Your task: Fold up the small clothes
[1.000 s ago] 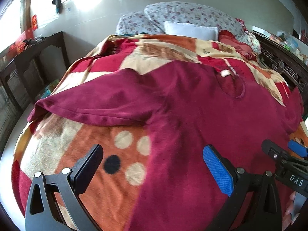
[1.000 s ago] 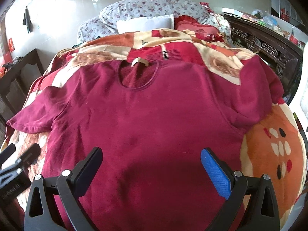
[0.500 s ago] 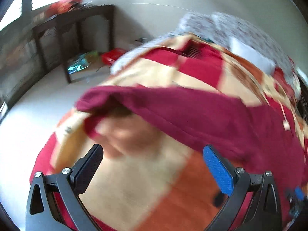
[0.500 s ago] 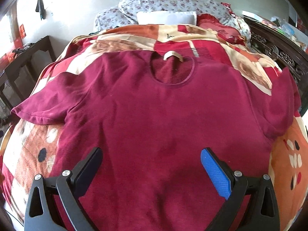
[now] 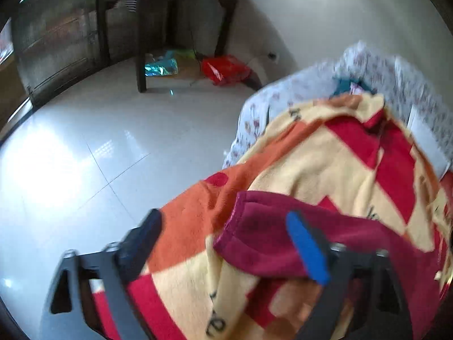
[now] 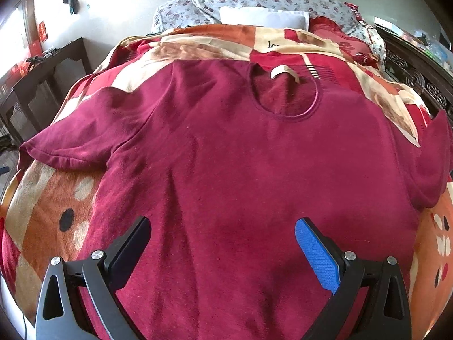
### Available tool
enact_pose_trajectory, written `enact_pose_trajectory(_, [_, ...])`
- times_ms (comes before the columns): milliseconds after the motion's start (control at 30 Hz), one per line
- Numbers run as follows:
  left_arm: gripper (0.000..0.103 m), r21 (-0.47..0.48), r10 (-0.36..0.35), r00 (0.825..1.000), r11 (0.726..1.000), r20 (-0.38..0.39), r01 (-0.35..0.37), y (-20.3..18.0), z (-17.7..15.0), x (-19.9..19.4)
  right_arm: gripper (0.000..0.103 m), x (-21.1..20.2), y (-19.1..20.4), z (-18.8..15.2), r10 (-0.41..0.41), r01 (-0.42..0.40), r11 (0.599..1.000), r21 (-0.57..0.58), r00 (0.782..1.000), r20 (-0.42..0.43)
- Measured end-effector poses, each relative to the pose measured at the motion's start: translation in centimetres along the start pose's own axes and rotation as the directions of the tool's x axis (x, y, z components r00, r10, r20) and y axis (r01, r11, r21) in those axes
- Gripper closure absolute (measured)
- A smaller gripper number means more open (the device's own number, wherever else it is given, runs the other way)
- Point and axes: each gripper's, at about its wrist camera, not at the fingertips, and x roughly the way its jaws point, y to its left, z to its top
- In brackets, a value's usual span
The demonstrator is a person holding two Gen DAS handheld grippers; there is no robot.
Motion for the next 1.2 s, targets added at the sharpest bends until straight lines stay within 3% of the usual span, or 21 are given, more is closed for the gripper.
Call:
enact_pose_trajectory(67, [0.039,0.027,0.003,0.998,1.000,-0.058,-0.001,-0.5,0.4,2.1,0.000,0.2,0.3,0.0,0.004,-0.004,1.000,-0.006,1.000,-0.005])
enact_pose_trajectory(167, [0.059,0.023,-0.011,0.997,1.000,-0.082,0.013,-0.4,0.4,3.4,0.000,0.3,0.7,-0.1,0.006,-0.006,1.000,-0.024,1.000,-0.009])
enact_pose_trajectory(233, [0.083,0.034,-0.022,0.998,0.999,-0.067,0.024,-0.5,0.2,3.1,0.000,0.4,0.7,-0.1,0.008,-0.009,1.000,-0.029,1.000,-0.012])
enact_pose_trajectory(267, [0.091,0.047,-0.017,0.999,0.999,-0.051,0.019,-0.8,0.1,2.7,0.000,0.4,0.7,-0.1,0.011,-0.011,1.000,-0.027,1.000,-0.013])
enact_pose_trajectory(400, [0.094,0.090,-0.017,1.000,0.996,0.026,0.014,-1.7,0.2,-0.1,0.000,0.0,0.5,-0.1,0.025,-0.025,1.000,-0.019,1.000,-0.007])
enact_pose_trajectory(500, [0.095,0.126,-0.078,0.993,0.990,0.083,0.067,-2.9,0.4,-3.7,0.000,-0.4,0.3,0.0,0.039,-0.039,0.999,-0.007,0.999,0.004])
enact_pose_trajectory(633, [0.095,0.186,-0.206,0.971,0.966,0.125,0.181,-5.9,-0.3,-9.4,0.000,-1.4,-0.2,0.2,0.064,-0.065,0.998,0.012,0.998,0.022])
enact_pose_trajectory(800, [0.095,0.326,-0.392,0.914,0.882,0.104,0.342,-13.1,-2.8,-15.5,0.000,-3.0,-1.5,0.8,0.092,-0.093,0.995,0.026,0.995,0.047])
enact_pose_trajectory(900, [0.095,0.405,-0.487,0.872,0.808,0.047,0.429,-18.6,-5.1,-18.1,0.000,-3.9,-3.2,1.2,0.100,-0.103,0.993,0.051,0.993,0.065])
enact_pose_trajectory(933, [0.095,0.433,-0.525,0.851,0.770,0.012,0.469,-21.3,-6.2,-18.8,0.000,-4.1,-3.8,1.3,0.103,-0.107,0.992,0.061,0.992,0.068])
enact_pose_trajectory(1033, [0.095,0.492,-0.570,0.821,0.701,-0.048,0.516,-26.5,-9.3,-20.0,0.000,-4.9,-6.2,1.7,0.101,-0.109,0.989,0.099,0.991,0.084])
enact_pose_trajectory(1200, [0.095,0.575,-0.583,0.790,0.585,-0.191,0.571,-36.0,-17.4,-18.6,0.000,-5.5,-10.2,1.6,0.034,-0.045,0.991,0.128,0.996,0.087])
